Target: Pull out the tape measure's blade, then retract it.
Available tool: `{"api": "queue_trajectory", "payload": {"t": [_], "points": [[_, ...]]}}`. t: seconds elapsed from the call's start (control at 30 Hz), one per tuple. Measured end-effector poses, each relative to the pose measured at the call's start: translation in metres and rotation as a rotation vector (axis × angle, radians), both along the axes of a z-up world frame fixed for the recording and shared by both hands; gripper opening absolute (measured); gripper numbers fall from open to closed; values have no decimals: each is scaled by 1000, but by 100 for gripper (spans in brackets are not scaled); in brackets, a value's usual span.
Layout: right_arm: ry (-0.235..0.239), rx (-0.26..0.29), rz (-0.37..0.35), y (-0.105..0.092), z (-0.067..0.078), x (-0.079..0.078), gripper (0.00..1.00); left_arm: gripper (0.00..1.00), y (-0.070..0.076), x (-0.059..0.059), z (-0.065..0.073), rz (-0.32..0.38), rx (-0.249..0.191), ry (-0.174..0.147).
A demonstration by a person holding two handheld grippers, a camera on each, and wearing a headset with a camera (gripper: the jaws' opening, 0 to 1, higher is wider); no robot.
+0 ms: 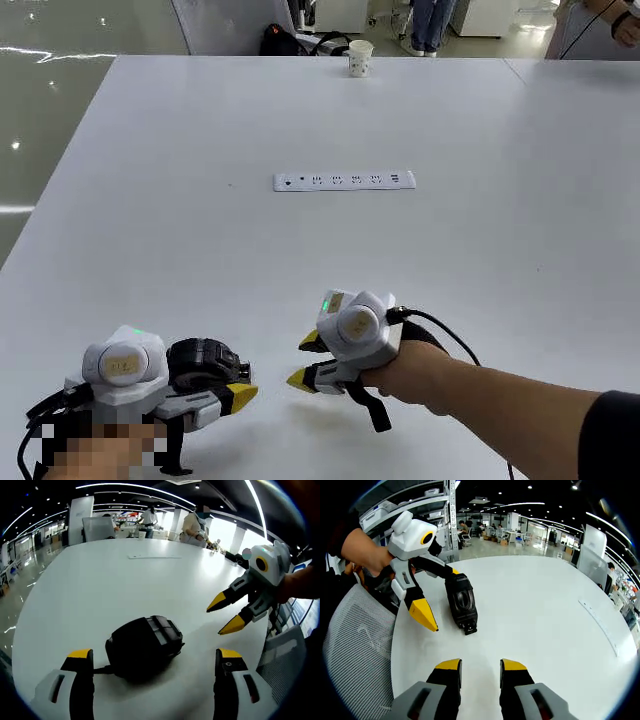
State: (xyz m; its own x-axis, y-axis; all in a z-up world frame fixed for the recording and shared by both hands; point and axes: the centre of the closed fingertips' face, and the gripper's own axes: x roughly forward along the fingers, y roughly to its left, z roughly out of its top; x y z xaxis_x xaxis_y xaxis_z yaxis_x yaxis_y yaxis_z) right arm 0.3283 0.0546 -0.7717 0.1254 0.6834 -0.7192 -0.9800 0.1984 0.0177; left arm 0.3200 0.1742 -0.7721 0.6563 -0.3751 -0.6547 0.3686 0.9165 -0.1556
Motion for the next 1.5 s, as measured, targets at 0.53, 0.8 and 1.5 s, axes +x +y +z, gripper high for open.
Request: {"api": "queue_trajectory", "payload": {"t": [0.53, 0.8, 1.5], "points": [[-14, 106, -161, -67, 27, 3, 50, 99, -5, -34, 10, -211, -27, 19], [-82, 50, -105, -120, 27, -7, 61, 99, 5, -42, 10, -268, 12, 21], [-1, 49, -330, -227, 25, -3, 86, 99, 42, -52, 27, -217, -2, -1]]}}
